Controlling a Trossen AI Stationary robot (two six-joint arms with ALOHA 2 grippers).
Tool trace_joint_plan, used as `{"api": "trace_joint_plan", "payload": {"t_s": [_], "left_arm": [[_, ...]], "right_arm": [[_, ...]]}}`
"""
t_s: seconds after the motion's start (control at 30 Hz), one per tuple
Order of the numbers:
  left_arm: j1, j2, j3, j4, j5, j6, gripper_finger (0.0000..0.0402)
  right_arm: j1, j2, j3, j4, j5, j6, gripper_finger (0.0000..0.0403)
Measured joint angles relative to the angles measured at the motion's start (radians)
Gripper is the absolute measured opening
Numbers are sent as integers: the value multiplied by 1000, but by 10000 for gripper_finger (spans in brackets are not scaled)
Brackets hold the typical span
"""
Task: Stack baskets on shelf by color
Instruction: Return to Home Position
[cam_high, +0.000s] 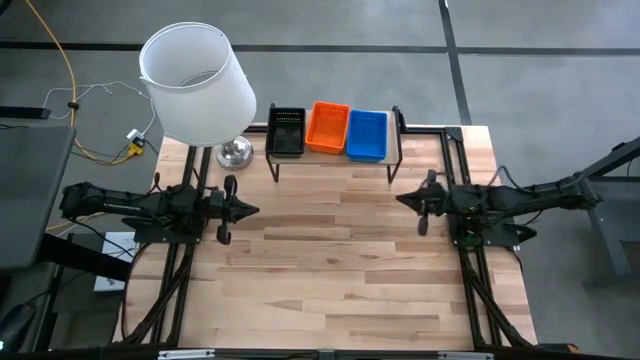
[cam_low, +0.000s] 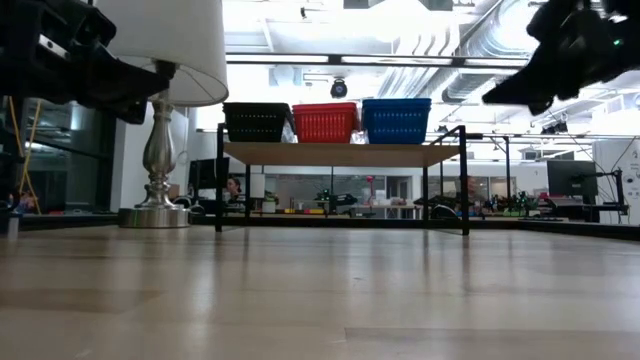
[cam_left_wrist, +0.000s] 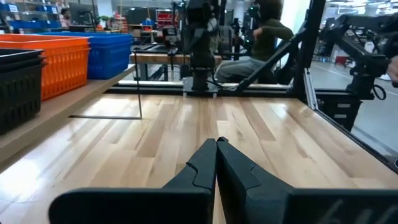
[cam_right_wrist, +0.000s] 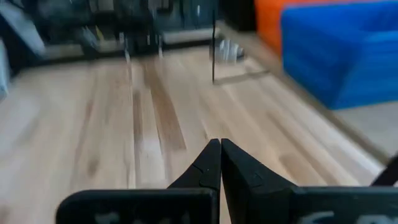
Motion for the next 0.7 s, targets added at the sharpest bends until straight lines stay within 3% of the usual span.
{"api": "trace_joint_plan", "payload": {"t_s": [0.2, 0.37, 0.7], "left_arm": [[-2, 0, 0, 15, -2, 10, 0], [-2, 0, 0, 15, -3, 18, 0], [-2, 1, 0, 16, -21, 12, 0]], "right_arm": [[0, -282, -5, -63, 9, -3, 0], [0, -428, -56, -36, -22, -3, 0], [0, -426, -247, 196, -119, -14, 0]]}}
